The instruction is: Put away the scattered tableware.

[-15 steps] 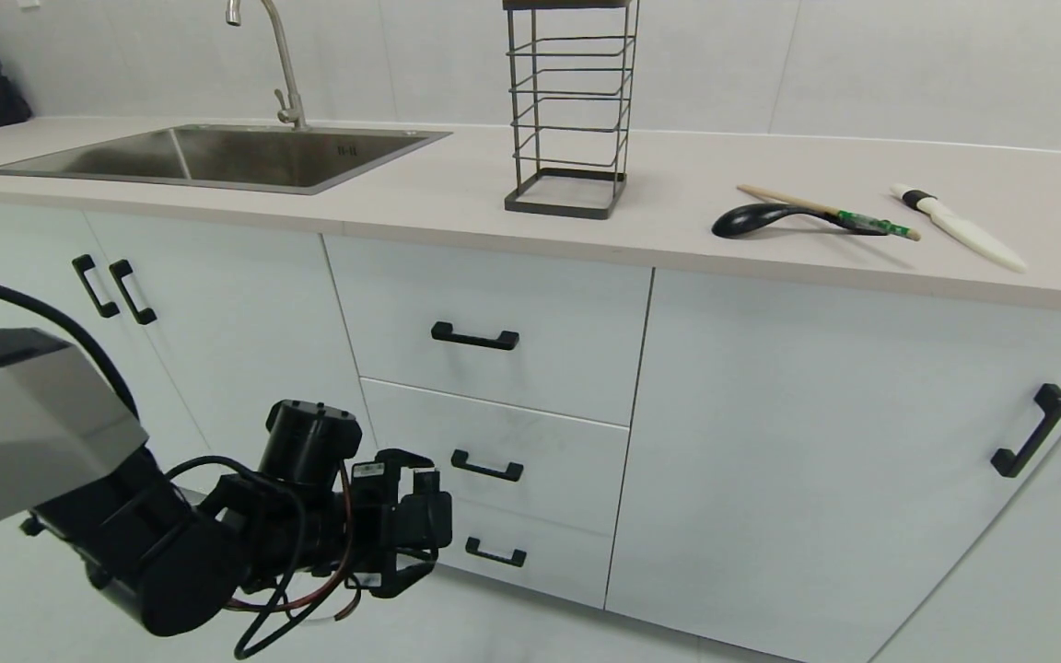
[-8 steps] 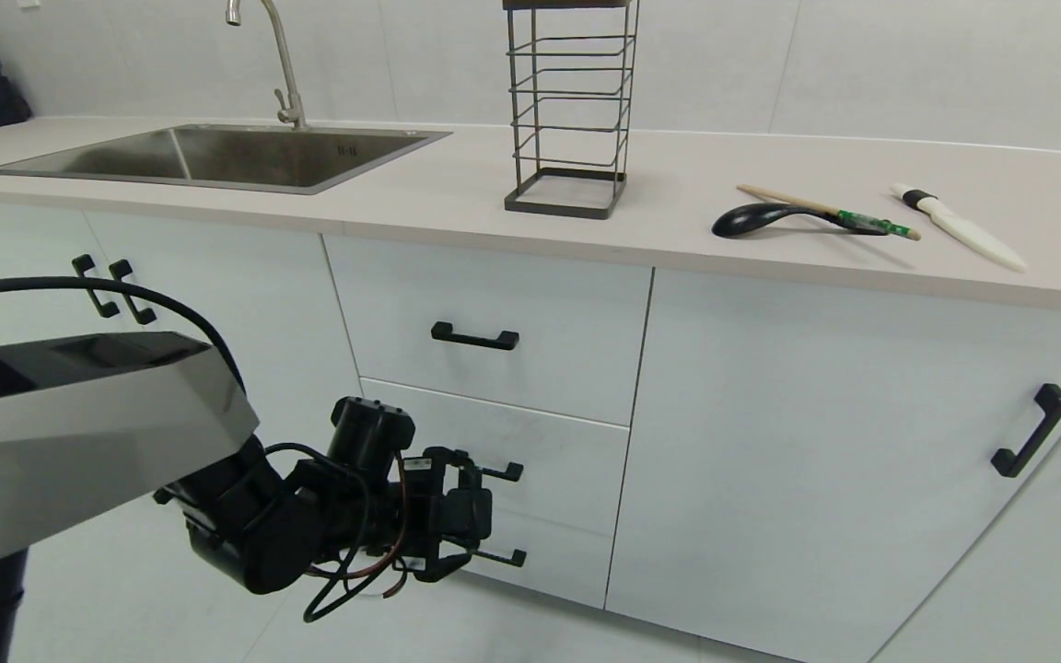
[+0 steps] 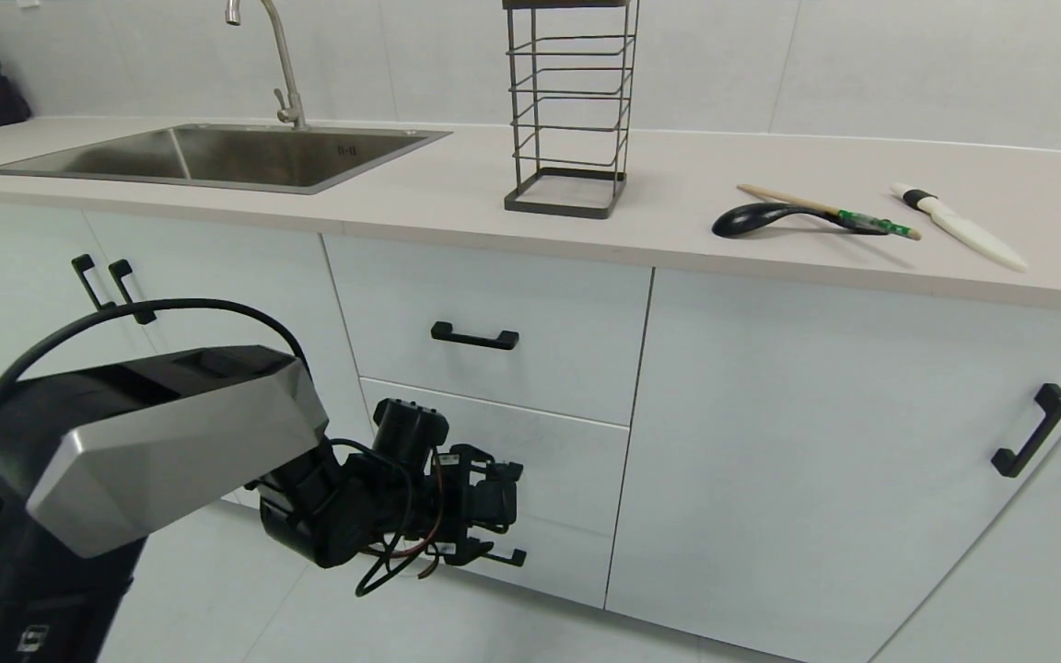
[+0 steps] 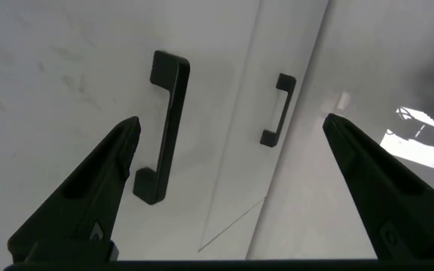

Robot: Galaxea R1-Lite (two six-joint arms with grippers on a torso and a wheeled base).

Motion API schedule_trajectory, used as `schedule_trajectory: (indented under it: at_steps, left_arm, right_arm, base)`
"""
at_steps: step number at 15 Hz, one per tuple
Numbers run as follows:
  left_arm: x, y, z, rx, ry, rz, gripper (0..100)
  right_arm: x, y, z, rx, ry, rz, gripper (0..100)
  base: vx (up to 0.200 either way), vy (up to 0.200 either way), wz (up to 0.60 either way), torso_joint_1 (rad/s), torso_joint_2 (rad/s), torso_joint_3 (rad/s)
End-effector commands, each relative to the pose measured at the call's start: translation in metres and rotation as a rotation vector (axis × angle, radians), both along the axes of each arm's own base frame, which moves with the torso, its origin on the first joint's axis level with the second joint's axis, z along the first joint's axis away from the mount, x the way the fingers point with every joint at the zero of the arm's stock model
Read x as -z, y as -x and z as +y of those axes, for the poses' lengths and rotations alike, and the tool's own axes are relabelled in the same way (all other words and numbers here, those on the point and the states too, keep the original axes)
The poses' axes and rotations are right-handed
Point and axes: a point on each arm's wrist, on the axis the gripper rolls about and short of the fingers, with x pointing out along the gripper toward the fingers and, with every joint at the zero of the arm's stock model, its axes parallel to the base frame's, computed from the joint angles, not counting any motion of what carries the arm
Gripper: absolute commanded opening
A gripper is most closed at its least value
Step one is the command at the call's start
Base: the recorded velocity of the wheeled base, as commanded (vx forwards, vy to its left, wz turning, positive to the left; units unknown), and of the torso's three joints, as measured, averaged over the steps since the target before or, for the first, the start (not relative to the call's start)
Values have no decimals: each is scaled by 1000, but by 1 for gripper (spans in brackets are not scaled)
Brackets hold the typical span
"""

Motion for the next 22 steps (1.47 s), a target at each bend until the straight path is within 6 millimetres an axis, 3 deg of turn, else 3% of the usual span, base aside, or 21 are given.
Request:
schedule_trajectory:
  at_steps: [1, 10, 16, 22]
  left_arm:
    - [7, -7, -2, -10, 4, 4, 100]
    - [33, -23, -7, -20, -2, 17, 100]
    - [45, -13, -6, -13, -38, 69, 100]
    - [37, 7, 3, -31, -75, 96, 100]
  right_arm:
    - [0, 0, 0, 0, 0, 1, 0]
    - [0, 0, 0, 0, 0, 1, 0]
    - [0, 0, 0, 0, 0, 1, 0]
    - [0, 0, 0, 0, 0, 1, 0]
  base:
    - [0, 0, 0, 0, 0, 0]
    - [0, 0, 0, 0, 0, 0]
    - [0, 0, 0, 0, 0, 0]
    - [0, 0, 0, 0, 0, 0]
